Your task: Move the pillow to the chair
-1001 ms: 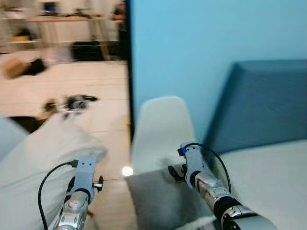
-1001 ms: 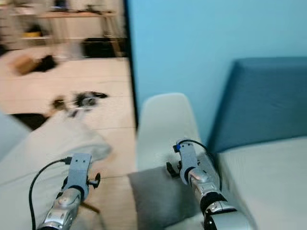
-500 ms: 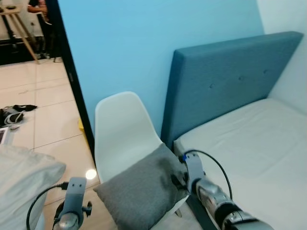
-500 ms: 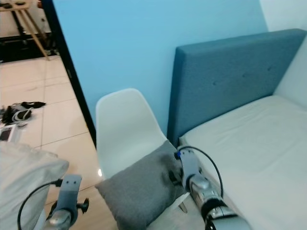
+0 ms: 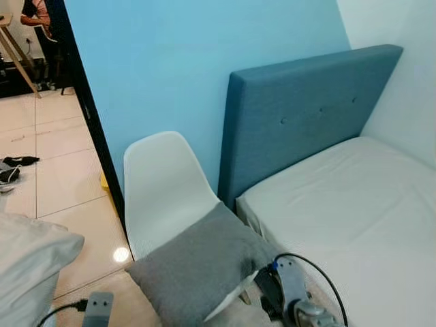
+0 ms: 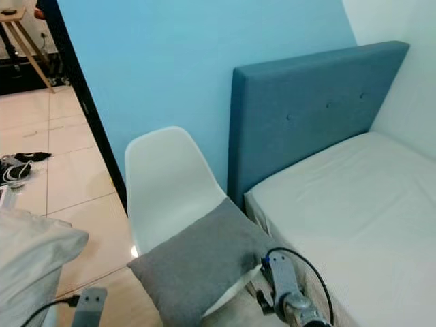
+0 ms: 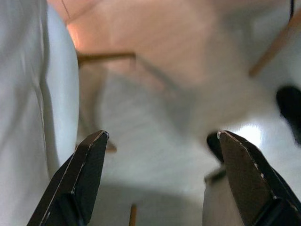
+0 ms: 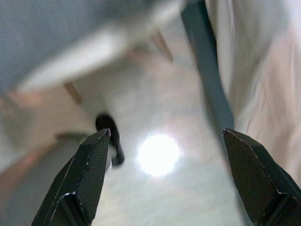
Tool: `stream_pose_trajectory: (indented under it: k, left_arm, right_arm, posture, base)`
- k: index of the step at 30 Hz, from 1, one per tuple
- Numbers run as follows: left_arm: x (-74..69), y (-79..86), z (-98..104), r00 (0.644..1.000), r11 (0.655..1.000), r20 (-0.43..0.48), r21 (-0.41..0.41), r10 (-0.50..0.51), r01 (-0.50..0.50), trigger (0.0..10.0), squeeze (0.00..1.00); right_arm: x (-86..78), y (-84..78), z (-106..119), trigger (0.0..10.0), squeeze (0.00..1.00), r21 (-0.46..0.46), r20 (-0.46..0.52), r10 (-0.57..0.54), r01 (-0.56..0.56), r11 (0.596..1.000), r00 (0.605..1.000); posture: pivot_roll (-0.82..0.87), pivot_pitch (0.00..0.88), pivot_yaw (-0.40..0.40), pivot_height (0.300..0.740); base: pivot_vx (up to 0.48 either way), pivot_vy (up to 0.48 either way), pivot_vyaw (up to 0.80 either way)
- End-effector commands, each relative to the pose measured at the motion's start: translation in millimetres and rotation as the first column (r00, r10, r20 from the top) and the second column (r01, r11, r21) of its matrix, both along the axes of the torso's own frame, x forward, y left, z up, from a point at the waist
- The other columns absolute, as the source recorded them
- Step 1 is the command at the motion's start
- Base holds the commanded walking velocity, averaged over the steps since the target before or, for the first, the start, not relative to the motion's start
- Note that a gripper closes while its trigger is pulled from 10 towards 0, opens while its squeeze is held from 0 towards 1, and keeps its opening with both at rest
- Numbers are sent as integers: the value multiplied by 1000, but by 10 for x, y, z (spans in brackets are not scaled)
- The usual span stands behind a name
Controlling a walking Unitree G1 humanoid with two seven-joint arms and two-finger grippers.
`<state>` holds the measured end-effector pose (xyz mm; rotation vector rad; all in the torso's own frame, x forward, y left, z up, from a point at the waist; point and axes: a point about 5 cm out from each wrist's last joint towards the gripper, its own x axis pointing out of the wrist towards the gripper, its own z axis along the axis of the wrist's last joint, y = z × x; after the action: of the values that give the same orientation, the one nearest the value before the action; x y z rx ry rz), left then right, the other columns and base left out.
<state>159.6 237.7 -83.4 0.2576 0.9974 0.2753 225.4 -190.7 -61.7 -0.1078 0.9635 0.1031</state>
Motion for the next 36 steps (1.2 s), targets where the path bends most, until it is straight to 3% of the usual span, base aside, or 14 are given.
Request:
stream_pose_trajectory:
  k: [1,4,15,20,36]
  left_arm:
    - [-96,60,-29,999,1000,-44,21,-9,10,10000,0]
    - [-193,74,-68,996,1000,-93,24,-9,12,10000,0]
    - [-392,118,-130,983,999,-180,36,-31,38,10000,0]
    - [-450,124,-146,979,998,-200,37,-35,44,10000,0]
    - [-550,119,-176,974,999,-224,30,-24,32,10000,0]
  right_arm:
    - [-85,-29,-50,10000,0,10,-34,-47,47,999,998]
    - [-238,-60,-133,10000,0,16,-78,-100,101,995,992]
    - [-493,-109,-253,10000,0,-20,-149,-127,126,992,981]
    - [-477,-98,-247,10000,0,-25,-138,-109,106,994,985]
    - [-179,23,-112,10000,0,-93,-62,91,-96,991,994]
  posture:
    - [-168,7,-14,736]
    - [-161,2,-12,736]
    - [-159,2,-8,736]
    - [-159,2,-8,736]
    - [-134,0,-42,736]
  base:
    - [-337,0,0]
    - [-342,0,0]
    - [-344,0,0]
    - [-345,0,0]
    - [-355,0,-125]
